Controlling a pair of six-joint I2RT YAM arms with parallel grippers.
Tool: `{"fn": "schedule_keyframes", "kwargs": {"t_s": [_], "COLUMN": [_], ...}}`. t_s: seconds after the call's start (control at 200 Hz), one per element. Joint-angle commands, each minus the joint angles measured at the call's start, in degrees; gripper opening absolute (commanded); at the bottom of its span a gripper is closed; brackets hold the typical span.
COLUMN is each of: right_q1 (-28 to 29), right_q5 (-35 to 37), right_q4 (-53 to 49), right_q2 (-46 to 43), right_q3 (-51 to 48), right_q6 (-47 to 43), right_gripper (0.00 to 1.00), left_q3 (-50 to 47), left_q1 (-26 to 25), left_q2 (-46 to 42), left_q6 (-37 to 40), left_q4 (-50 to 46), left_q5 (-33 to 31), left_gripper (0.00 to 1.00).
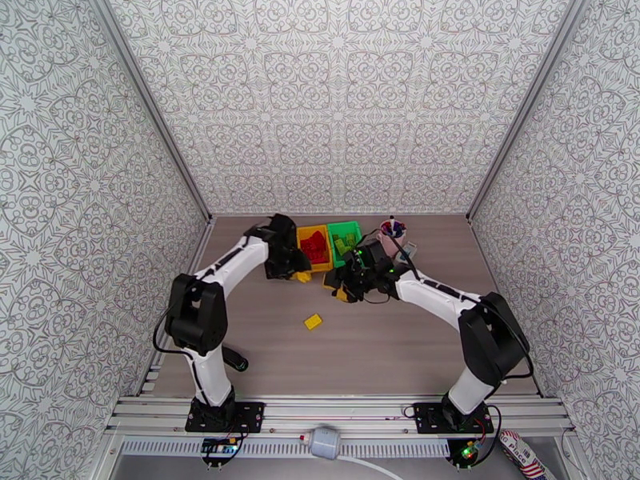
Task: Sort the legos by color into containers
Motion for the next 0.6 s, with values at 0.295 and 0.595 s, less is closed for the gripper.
{"fn": "schedule_keyframes", "kwargs": {"t_s": [0.295,0.595], "right_q1": [0.2,0.1], "right_q5": [1.1,6.4], "right_q4": [-6.6,-13.6], "right_q2": [2.6,-1.6], "right_q3": [4.7,2.3], "right_q6": [-2.1,-5.7], "right_gripper": [0.57,0.57], "left_q3": [32.6,30.5], "left_q1": [10.6,7.6], "left_q2": [16.2,11.5], "left_q6": [8.1,10.4], "left_q4": [-12.5,-12.7], "left_q5": [-1.8,-5.2], "left_gripper": [0.63,0.77]}}
